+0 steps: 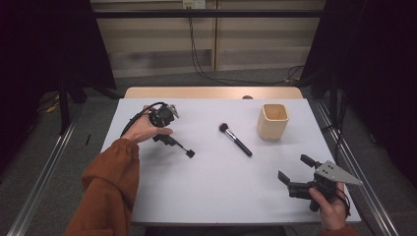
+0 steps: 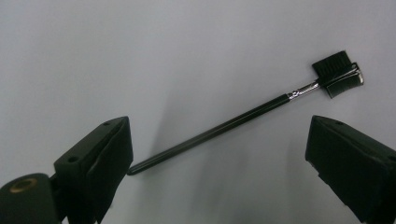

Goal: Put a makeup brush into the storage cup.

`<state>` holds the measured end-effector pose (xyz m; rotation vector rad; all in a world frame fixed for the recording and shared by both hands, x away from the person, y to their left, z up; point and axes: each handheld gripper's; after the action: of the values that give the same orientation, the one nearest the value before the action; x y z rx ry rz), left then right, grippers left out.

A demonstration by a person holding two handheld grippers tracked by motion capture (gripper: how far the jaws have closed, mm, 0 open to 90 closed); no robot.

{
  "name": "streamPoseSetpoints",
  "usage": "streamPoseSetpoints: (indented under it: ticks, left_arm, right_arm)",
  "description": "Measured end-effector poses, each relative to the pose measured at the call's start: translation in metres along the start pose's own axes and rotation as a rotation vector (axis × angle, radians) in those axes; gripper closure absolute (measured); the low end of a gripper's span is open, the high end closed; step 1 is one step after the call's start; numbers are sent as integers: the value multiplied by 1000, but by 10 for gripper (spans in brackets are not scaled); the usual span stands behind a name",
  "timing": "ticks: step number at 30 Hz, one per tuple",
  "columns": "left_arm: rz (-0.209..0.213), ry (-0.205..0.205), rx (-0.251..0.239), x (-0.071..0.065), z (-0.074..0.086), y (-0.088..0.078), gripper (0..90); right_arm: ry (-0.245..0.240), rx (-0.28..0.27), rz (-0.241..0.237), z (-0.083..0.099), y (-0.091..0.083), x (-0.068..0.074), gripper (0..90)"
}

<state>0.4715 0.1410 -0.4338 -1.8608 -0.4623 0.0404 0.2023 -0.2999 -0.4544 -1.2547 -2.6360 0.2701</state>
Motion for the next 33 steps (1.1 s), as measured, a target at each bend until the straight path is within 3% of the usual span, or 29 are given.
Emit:
streamPoseSetpoints:
  ticks: [1,2,3,4,6,8,9,10,13,16,17,19,22,29,33]
  left_arm:
    - [-8,-18,1,-1,-1,2,77]
    - [-19,62,47,3,-3,1,78]
    - [-18,-6,18,-1,-2,3,83]
    - [-7,39,34,2,-3,2,87]
    - [11,54,46,3,-4,2,86]
    - [41,49,62,1,-3,6,86]
    - [34,68,71,0,-3,7,94]
    - [18,65,77,1,-3,9,94]
    - [27,57,91,2,-2,12,97]
    - [23,55,74,0,-2,17,116]
    - [41,88,95,3,-4,16,144]
    - [65,71,101,4,-5,19,156]
    - [77,106,138,3,-6,26,171]
    - [93,75,142,4,-4,27,202]
    - [93,54,160,2,-6,26,275]
  right_arm:
    - [2,0,0,0,0,0,0]
    - [4,0,-2,0,0,0,0]
    - [1,1,-2,0,0,0,0]
    - [3,-1,-1,0,0,0,0]
    - [6,0,1,0,-1,0,0]
    - [7,-2,3,0,-1,-1,0]
    - [10,-2,1,0,-1,0,0]
    - [10,-2,1,0,-1,0,0]
    - [11,-1,1,0,-1,0,0]
    - [12,-2,0,0,-1,0,0]
    - [11,-2,0,0,-1,0,0]
    - [13,-1,-1,0,-1,0,0]
    - [11,1,1,1,-2,-1,0]
    - [13,11,-1,2,-2,-2,0]
    - [11,10,-3,2,-3,-1,0]
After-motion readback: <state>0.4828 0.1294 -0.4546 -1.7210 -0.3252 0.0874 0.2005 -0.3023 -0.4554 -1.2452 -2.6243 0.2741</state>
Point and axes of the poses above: each handheld gripper's, and its own axes: y roughly forward along the jaws, z roughly out of its underside, x roughly to its left, and after that the axes turned 11 degrees about -z, right-handed
